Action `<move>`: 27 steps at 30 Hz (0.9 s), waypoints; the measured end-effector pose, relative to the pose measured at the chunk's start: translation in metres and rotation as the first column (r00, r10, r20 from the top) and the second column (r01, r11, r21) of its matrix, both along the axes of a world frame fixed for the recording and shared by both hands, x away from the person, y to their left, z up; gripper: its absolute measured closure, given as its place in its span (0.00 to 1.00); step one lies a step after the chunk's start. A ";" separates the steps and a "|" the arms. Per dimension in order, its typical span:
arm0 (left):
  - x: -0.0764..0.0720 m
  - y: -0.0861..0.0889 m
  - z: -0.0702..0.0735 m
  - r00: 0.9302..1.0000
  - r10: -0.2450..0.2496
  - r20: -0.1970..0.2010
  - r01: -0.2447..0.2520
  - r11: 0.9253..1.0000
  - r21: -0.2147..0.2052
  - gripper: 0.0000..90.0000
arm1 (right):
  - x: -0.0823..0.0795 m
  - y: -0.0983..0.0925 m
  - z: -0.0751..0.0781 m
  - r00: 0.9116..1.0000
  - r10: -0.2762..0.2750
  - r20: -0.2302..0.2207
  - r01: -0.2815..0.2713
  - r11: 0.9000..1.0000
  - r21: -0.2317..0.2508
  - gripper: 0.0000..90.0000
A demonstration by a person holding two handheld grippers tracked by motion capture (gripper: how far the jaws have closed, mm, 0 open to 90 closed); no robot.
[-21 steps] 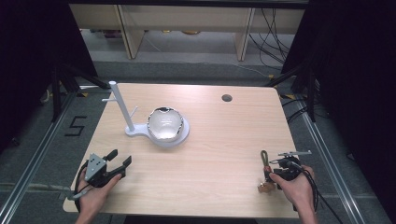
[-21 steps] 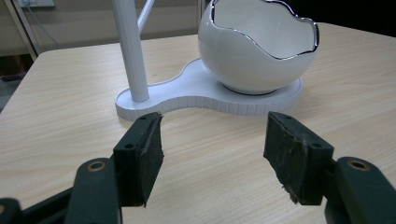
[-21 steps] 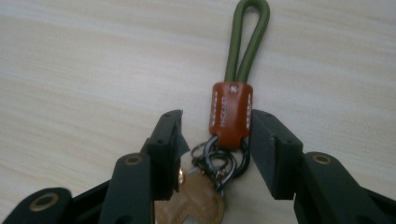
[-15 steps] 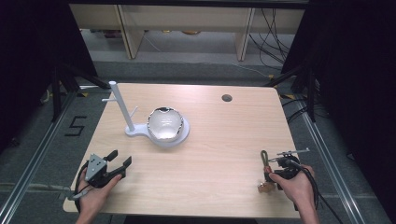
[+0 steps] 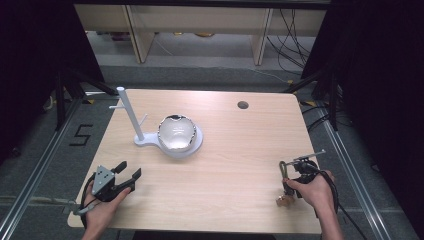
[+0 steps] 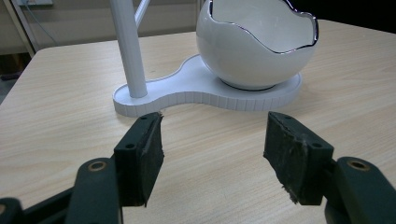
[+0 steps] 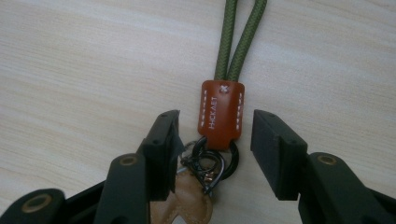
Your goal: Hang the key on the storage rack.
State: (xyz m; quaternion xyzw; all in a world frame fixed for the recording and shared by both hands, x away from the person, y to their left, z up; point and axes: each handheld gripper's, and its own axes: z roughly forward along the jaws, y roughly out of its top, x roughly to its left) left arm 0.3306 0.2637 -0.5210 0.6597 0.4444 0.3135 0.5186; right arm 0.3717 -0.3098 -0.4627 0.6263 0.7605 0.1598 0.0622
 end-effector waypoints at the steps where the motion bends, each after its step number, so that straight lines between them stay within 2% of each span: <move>1: 0.000 0.000 0.000 1.000 0.003 -0.007 -0.003 1.000 0.006 0.40 | 0.001 -0.001 0.000 1.000 0.006 -0.002 -0.006 1.000 -0.002 0.58; 2: 0.000 0.000 0.000 1.000 0.003 -0.007 -0.003 1.000 0.006 0.40 | 0.001 -0.001 0.000 1.000 0.006 -0.002 -0.006 1.000 -0.002 0.58; 3: 0.000 0.000 0.000 1.000 0.002 -0.009 -0.002 1.000 0.010 0.40 | 0.003 0.001 0.001 0.999 -0.004 -0.036 0.004 1.000 0.008 0.59; 4: 0.000 0.000 0.000 1.000 0.003 -0.009 -0.003 1.000 0.009 0.40 | 0.004 0.001 0.001 0.999 -0.006 -0.044 0.006 1.000 0.005 0.59; 5: -0.001 0.000 0.000 1.000 0.002 -0.008 -0.002 1.000 0.010 0.40 | 0.004 0.003 0.000 0.998 -0.030 -0.049 0.031 0.999 0.018 0.59; 6: -0.001 0.000 0.000 1.000 0.003 -0.008 -0.003 1.000 0.009 0.41 | 0.006 0.001 0.000 0.999 -0.009 -0.041 0.010 1.000 0.009 0.59; 9: -0.001 0.000 0.000 1.000 0.005 -0.009 -0.004 1.000 0.006 0.40 | 0.010 0.003 0.000 0.998 -0.007 -0.065 0.007 1.000 -0.004 0.60; 11: -0.001 -0.001 0.000 1.000 0.002 -0.009 -0.002 1.000 0.009 0.41 | 0.010 0.005 -0.001 0.997 -0.019 -0.073 0.020 1.000 0.012 0.61; 12: -0.001 -0.001 0.000 1.000 0.002 -0.010 -0.002 1.000 0.008 0.41 | 0.014 0.005 -0.001 0.996 -0.002 -0.084 0.002 1.000 0.000 0.62; 15: -0.002 -0.001 0.000 1.000 -0.001 -0.009 0.001 1.000 0.008 0.40 | 0.017 0.005 -0.004 0.996 0.003 -0.088 -0.003 1.000 -0.008 0.63; 16: -0.002 -0.001 0.000 1.000 -0.002 -0.008 0.002 1.000 0.008 0.41 | 0.021 0.004 -0.006 0.996 0.028 -0.087 -0.030 0.999 -0.023 0.64; 17: -0.001 -0.002 0.000 1.000 -0.002 0.002 0.002 1.000 0.002 0.40 | 0.021 0.007 -0.004 0.995 0.002 -0.102 -0.005 1.000 -0.030 0.64; 19: -0.002 -0.002 0.000 1.000 -0.004 -0.009 0.004 1.000 0.011 0.40 | 0.023 0.008 -0.004 0.994 -0.002 -0.107 -0.003 0.999 -0.040 0.65; 27: -0.002 -0.003 -0.001 1.000 -0.016 -0.002 0.016 1.000 -0.001 0.41 | 0.029 0.009 -0.005 0.989 -0.012 -0.144 0.002 0.997 -0.074 0.68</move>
